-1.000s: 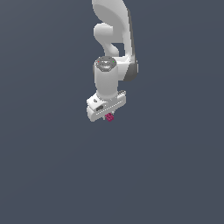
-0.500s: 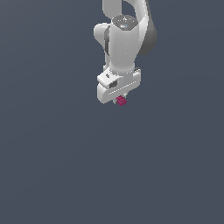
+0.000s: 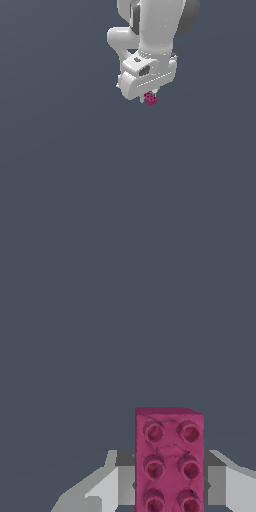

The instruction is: Pick up the object and move it to a goal position.

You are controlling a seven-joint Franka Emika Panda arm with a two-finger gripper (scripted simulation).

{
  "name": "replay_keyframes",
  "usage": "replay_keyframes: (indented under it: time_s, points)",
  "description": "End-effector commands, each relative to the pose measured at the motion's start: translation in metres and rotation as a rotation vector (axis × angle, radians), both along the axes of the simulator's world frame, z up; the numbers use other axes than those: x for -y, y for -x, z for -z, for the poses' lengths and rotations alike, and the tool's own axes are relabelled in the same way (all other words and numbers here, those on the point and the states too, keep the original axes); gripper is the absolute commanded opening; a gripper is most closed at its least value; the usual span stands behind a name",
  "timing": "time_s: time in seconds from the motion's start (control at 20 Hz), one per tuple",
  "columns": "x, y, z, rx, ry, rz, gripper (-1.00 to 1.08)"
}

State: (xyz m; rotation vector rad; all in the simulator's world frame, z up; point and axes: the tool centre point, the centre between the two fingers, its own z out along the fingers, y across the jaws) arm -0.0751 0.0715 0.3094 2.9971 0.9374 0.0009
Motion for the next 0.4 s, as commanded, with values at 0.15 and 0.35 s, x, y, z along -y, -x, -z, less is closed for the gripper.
replay_keyframes:
  time_s: [0.15,0.35]
  points:
    - [-0.010,0.001,-0.019,-0.001,-0.001,0.001,-1.00]
    - [-0.011,0.001,-0.023,-0.001,-0.001,0.002,-1.00]
